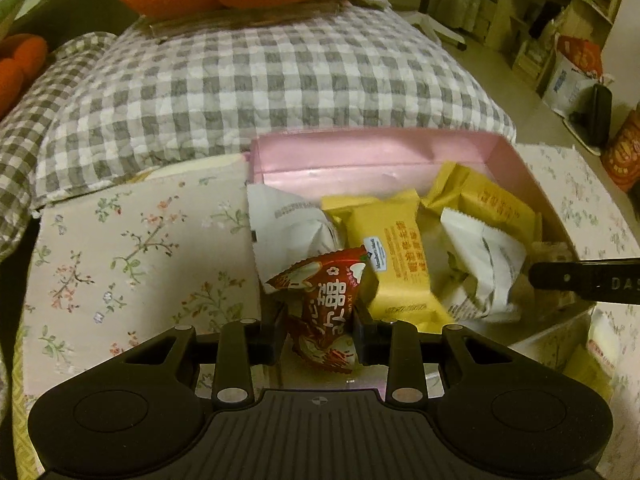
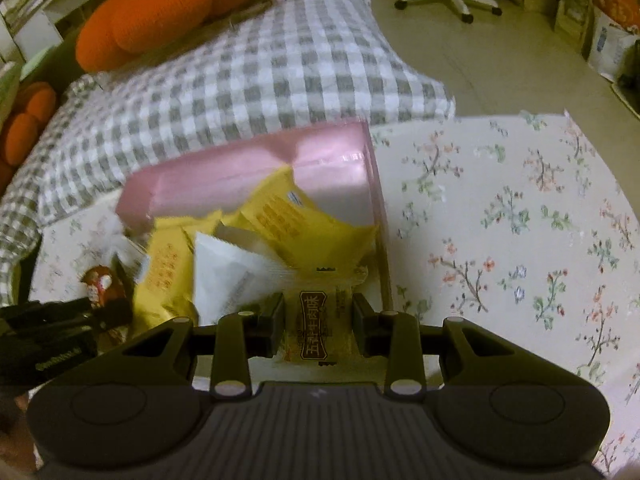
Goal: Organize snacks
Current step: 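Carry the red packet into the box and open the left tool while the right drops the brown bar in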
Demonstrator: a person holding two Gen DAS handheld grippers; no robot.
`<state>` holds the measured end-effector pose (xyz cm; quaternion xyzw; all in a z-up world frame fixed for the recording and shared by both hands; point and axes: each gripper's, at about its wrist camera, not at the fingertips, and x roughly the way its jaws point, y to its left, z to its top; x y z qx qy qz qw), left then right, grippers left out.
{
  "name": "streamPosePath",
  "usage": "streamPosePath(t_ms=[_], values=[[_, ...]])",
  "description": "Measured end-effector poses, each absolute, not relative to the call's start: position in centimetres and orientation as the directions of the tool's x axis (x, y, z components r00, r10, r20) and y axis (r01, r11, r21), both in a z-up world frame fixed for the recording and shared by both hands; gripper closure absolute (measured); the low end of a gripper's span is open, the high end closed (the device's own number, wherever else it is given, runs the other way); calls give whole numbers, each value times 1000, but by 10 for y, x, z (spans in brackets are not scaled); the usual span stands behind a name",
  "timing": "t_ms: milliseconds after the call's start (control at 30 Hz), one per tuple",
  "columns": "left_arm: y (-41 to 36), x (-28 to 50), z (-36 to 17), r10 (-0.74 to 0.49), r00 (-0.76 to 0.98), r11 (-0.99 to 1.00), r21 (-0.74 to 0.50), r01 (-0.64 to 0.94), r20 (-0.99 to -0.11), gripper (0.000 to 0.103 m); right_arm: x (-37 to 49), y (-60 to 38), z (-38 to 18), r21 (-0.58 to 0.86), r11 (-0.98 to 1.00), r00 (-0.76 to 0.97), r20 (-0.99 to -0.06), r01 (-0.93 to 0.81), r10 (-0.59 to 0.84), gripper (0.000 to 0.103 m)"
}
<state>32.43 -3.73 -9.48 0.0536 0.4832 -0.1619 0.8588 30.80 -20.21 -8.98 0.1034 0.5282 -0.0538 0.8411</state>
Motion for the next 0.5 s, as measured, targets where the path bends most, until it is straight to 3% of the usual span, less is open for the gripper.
streamPosePath(t_ms=[233,500], values=[[-39,322,-98,-209,485,940,-37,340,-849,67,309,-205,-88,137,968,455,-890,212,26,68],[-39,319,-82,-239,494,938,-67,340,-836,48,301,-208,-68,145,965,503,-864,218,16,54]])
